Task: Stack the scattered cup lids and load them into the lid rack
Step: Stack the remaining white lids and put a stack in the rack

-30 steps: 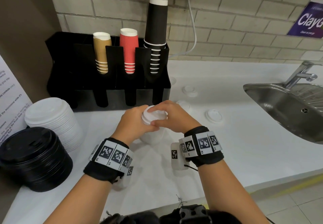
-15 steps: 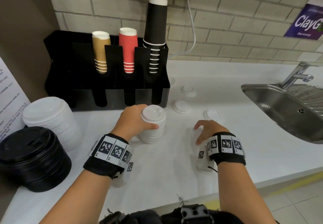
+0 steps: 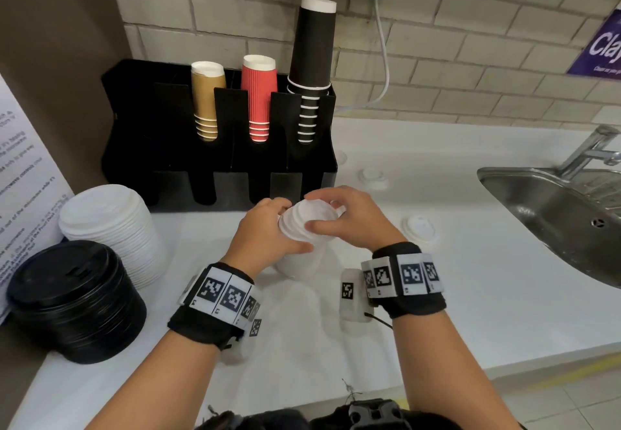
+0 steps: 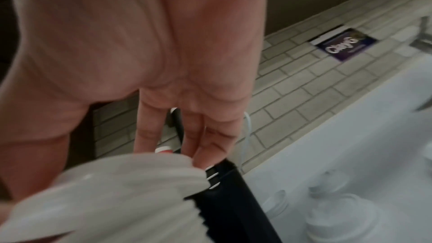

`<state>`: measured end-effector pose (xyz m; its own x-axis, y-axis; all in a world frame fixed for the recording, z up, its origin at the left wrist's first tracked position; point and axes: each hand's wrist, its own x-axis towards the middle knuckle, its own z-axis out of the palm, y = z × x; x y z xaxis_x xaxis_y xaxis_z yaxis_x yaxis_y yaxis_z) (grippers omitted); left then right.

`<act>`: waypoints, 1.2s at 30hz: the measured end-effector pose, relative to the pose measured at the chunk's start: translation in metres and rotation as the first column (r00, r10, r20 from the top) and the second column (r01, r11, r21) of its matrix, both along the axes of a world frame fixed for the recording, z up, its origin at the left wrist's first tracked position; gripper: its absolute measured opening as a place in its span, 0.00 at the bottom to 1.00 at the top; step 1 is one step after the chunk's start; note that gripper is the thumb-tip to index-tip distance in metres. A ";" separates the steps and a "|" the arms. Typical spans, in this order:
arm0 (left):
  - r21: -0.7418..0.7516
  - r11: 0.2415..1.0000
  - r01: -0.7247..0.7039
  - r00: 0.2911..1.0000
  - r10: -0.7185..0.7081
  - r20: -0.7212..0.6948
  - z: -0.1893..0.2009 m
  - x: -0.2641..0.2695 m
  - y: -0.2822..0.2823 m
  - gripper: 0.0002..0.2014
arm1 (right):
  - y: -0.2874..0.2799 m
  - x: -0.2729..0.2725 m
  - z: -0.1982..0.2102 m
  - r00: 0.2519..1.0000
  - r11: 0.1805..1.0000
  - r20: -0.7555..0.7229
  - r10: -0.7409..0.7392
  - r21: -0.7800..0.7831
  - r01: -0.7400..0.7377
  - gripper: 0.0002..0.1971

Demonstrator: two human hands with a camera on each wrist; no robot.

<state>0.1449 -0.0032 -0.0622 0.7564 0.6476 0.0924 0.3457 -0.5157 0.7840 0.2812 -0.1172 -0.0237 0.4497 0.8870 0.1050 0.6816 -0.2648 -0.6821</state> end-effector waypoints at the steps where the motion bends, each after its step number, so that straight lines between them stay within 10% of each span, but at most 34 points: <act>1: -0.021 1.000 -0.009 1.000 0.009 0.008 0.000 0.000 0.000 0.48 | 0.005 -0.003 0.001 0.999 1.000 0.032 0.017 -0.018 -0.017 0.23; 5: -0.072 0.997 -0.022 0.999 0.024 0.030 -0.002 0.001 0.001 0.64 | 0.019 -0.010 0.005 0.991 0.996 0.116 0.063 -0.077 -0.054 0.25; 15: -0.063 0.998 -0.029 0.999 0.031 0.034 -0.006 0.002 0.003 0.65 | 0.024 -0.007 0.005 0.982 0.988 0.159 0.099 -0.132 -0.078 0.25; 23: 0.005 1.000 0.030 0.998 -0.030 0.060 -0.002 -0.001 0.002 0.30 | 0.025 -0.005 -0.004 0.991 0.990 0.114 0.074 -0.127 -0.059 0.25; 30: -0.010 0.997 0.078 0.997 -0.078 -0.014 0.004 0.003 0.010 0.27 | 0.007 0.044 -0.004 0.968 0.988 -0.206 -0.144 -0.075 0.131 0.23; 36: -0.005 0.997 0.078 0.995 -0.078 -0.060 0.004 0.006 0.012 0.28 | -0.020 0.113 -0.022 0.814 0.628 0.278 -0.510 -0.525 0.574 0.34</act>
<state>0.1511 0.0091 -0.0582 0.8086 0.5868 0.0433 0.3512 -0.5405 0.7646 0.3943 -0.1372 -0.0458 0.8847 0.3893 -0.2564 0.3390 -0.9148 -0.2195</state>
